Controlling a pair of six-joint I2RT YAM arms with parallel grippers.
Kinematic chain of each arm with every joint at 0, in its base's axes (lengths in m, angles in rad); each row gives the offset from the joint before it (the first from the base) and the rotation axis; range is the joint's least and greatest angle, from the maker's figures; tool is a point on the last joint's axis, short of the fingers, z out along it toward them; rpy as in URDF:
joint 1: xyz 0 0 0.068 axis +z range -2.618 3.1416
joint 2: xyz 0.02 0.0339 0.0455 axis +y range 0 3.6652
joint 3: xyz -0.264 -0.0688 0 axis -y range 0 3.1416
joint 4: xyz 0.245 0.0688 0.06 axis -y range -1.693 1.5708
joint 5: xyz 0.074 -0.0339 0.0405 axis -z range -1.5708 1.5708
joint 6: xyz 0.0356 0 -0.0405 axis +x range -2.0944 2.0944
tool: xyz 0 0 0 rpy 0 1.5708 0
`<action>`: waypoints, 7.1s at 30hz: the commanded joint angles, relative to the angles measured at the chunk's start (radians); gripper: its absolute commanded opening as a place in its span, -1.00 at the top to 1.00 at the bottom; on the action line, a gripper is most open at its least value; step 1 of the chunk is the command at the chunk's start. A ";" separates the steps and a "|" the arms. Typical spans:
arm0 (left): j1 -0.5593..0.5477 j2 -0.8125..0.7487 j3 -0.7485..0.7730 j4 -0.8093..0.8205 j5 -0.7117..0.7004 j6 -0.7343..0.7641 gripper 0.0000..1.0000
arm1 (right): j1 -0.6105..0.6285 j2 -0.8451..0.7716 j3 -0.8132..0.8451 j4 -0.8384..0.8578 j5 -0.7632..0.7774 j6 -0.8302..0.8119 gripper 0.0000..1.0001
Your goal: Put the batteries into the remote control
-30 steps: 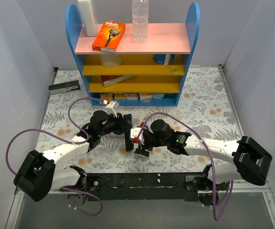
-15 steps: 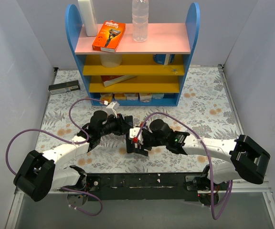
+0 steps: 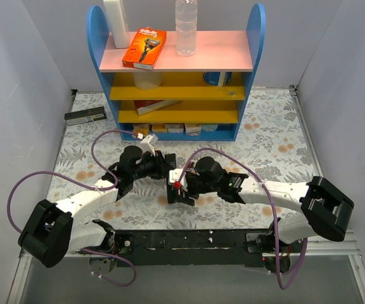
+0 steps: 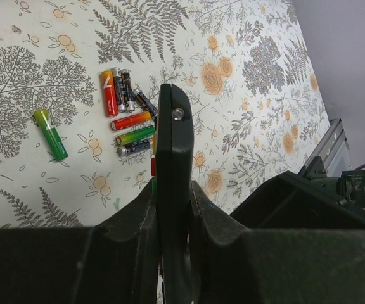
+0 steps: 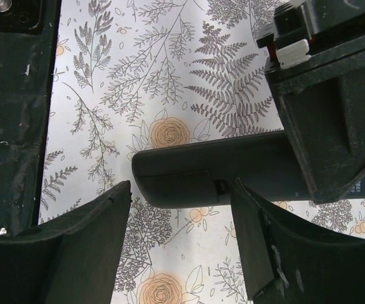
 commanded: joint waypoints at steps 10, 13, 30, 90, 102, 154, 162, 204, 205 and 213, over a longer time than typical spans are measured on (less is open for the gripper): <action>-0.002 -0.039 0.073 0.061 0.039 -0.070 1.00 | 0.004 0.042 0.032 -0.027 -0.073 -0.017 -0.35; -0.002 -0.048 0.076 0.061 0.037 -0.069 1.00 | 0.004 0.054 0.027 -0.031 -0.074 -0.020 -0.29; 0.018 -0.005 0.073 0.185 0.018 -0.051 1.00 | 0.004 0.100 0.001 -0.088 -0.117 -0.011 0.58; 0.016 -0.045 0.030 0.098 0.024 0.017 1.00 | 0.002 -0.041 0.058 -0.014 0.069 -0.063 -0.69; 0.018 -0.048 0.036 0.099 0.004 -0.012 1.00 | 0.002 -0.007 0.060 -0.037 0.024 -0.063 -0.64; 0.019 -0.040 0.058 0.249 0.090 -0.153 1.00 | 0.002 0.126 0.047 -0.126 -0.135 -0.054 -0.16; 0.019 -0.011 0.114 0.317 0.074 -0.206 1.00 | 0.008 0.128 0.067 -0.146 -0.168 -0.037 0.24; 0.015 -0.145 0.015 0.084 -0.029 0.048 1.00 | 0.019 -0.149 0.041 -0.111 0.099 -0.023 -0.49; 0.016 -0.146 0.024 0.075 -0.025 0.051 1.00 | 0.019 -0.144 0.053 -0.108 0.102 -0.031 -0.57; 0.011 -0.157 0.032 0.052 -0.019 0.045 1.00 | 0.021 -0.087 0.112 -0.079 0.122 -0.073 -0.61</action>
